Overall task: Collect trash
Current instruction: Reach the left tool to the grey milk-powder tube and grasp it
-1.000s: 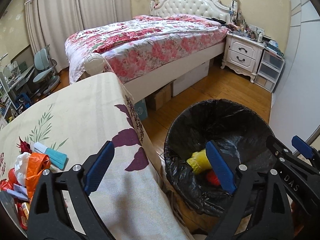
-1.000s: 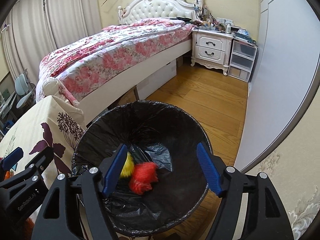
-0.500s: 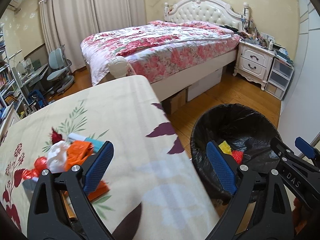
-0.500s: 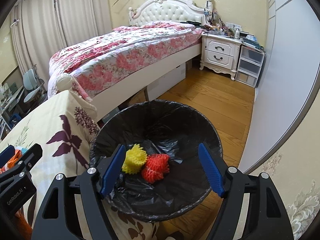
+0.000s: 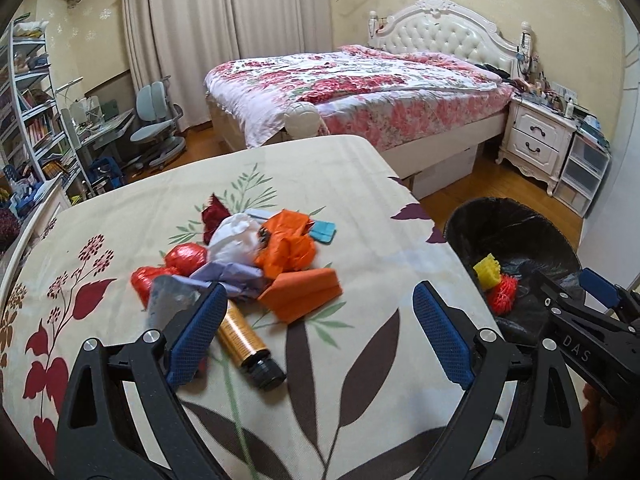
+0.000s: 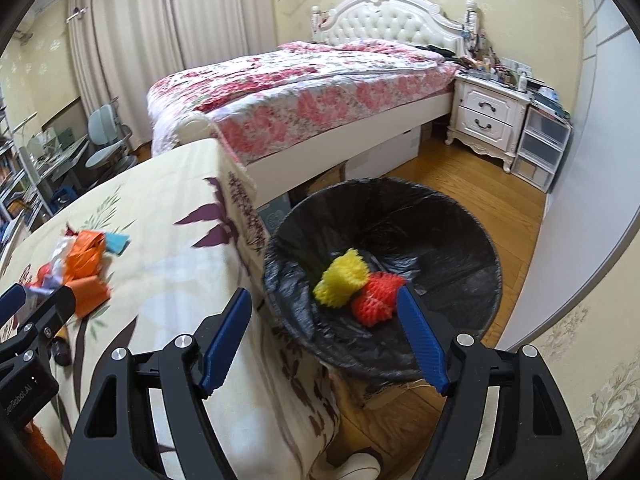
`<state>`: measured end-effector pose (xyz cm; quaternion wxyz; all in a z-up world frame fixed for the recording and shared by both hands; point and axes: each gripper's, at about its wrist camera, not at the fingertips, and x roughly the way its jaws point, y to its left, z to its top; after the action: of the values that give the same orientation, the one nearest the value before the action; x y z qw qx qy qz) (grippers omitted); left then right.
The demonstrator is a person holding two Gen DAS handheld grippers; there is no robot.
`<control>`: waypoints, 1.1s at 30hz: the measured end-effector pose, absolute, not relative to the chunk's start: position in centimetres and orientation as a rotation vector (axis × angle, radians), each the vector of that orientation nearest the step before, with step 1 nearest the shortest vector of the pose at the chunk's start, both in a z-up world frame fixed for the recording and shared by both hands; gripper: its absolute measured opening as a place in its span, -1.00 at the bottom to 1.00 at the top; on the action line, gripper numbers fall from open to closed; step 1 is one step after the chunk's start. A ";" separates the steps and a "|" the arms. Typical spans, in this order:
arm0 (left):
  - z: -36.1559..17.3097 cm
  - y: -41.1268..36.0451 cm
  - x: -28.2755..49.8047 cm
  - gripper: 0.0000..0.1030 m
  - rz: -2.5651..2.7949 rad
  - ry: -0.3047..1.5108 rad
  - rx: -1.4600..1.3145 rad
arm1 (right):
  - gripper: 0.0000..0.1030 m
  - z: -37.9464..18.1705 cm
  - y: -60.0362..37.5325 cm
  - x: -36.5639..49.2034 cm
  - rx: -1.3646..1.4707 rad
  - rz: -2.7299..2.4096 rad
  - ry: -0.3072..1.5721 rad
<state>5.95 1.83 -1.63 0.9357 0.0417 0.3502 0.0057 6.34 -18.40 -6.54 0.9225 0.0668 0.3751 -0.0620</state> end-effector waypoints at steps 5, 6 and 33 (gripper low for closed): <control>-1.5 4.9 3.8 0.78 0.060 0.710 0.070 | 0.41 -6.5 -15.7 5.6 0.107 -0.062 0.774; -1.5 5.6 3.4 0.78 0.074 0.710 0.065 | 0.41 -6.5 -15.1 5.5 0.101 -0.049 0.775; -4.4 15.5 4.3 0.58 0.106 0.794 -0.032 | 0.41 -7.4 -6.8 5.1 -0.010 0.116 0.810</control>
<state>4.33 15.50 -4.44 0.9207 -0.0158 0.3865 0.0516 5.09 -6.77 -7.36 0.9175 -0.0049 0.3936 0.0564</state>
